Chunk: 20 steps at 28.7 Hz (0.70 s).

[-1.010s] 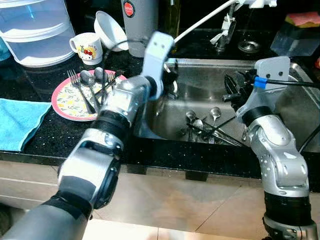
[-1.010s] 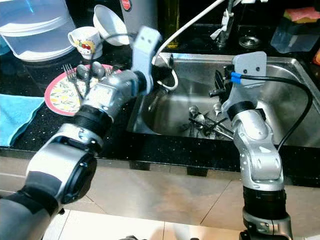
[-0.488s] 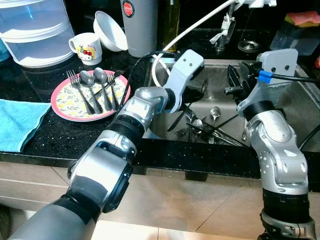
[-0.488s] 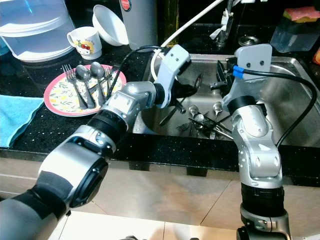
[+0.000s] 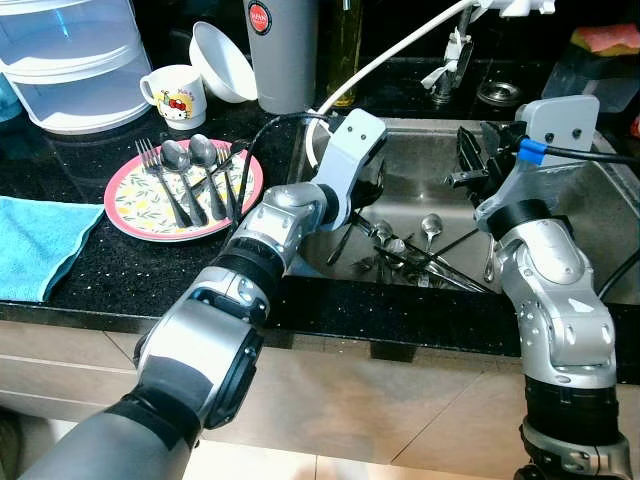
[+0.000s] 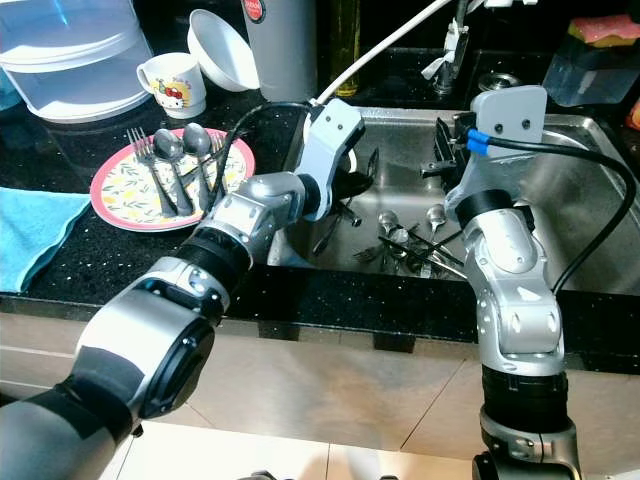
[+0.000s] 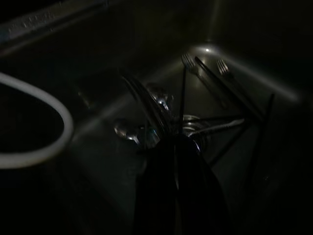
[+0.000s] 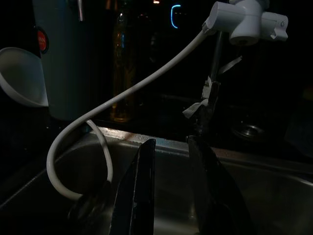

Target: Kitchen organization

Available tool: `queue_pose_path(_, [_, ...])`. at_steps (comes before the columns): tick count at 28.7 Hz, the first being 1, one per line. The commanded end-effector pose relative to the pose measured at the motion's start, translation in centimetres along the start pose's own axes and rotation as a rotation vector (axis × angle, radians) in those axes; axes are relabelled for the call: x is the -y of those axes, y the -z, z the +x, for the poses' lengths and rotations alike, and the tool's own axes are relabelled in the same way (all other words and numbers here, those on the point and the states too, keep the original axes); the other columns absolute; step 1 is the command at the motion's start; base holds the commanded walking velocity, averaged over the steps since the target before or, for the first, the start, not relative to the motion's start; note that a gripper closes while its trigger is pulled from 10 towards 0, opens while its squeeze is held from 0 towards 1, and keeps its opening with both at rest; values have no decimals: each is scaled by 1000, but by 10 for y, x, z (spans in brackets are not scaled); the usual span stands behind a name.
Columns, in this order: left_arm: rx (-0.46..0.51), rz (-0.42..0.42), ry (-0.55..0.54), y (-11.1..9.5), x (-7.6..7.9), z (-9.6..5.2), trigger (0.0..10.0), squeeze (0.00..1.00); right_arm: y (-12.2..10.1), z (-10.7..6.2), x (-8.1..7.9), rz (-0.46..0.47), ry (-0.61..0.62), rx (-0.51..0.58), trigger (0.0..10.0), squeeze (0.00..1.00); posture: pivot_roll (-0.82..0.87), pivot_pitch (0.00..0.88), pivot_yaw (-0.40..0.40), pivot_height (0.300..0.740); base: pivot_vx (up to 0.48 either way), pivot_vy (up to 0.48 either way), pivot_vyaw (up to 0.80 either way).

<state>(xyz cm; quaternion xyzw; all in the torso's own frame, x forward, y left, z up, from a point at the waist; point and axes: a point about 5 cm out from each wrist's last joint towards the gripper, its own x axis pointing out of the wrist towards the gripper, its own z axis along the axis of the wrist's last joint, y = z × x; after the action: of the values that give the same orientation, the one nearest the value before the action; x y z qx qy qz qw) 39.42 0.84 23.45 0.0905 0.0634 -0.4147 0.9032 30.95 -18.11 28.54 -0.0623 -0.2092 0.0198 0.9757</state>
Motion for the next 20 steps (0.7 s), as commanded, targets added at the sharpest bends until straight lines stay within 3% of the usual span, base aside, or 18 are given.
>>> queue_pose_path(1, [-61, 21, 21, 13, 3, 1, 10000, 0, -2, 2, 0, 13, 13, 9, 10000, 0, -44, 95, 43, 740, 0, 0, 0])
queue_pose_path(3, [-73, 39, 8, 14, 2, 1, 10000, 0, -2, 3, -1, 14, 18, 9, 10000, 0, -44, 95, 43, 740, 0, 0, 0])
queue_pose_path(4, [-80, 38, -11, 15, 0, 1, 10000, 1000, -1, 3, -1, 17, 21, 11, 10000, 0, -44, 94, 45, 740, 0, 0, 0])
queue_pose_path(12, [-50, 50, -48, 9, -4, -1, 10000, 1000, -1, 3, -3, 30, 28, 19, 10000, 0, -46, 87, 55, 740, 0, 0, 0])
queue_pose_path(13, [-37, 58, -69, 6, -6, -1, 10000, 0, -2, 3, -4, 32, 27, 21, 10000, 0, -46, 89, 52, 740, 0, 0, 0])
queue_pose_path(19, [40, 84, -186, -14, -16, -4, 10000, 0, -2, 1, -5, 28, 15, 20, 10000, 0, -52, 80, 47, 740, 0, 0, 0])
queue_pose_path(20, [61, 89, -251, -20, -21, -6, 10000, 0, -2, 1, -5, 27, 16, 21, 10000, 0, -55, 81, 46, 740, 0, 0, 0])
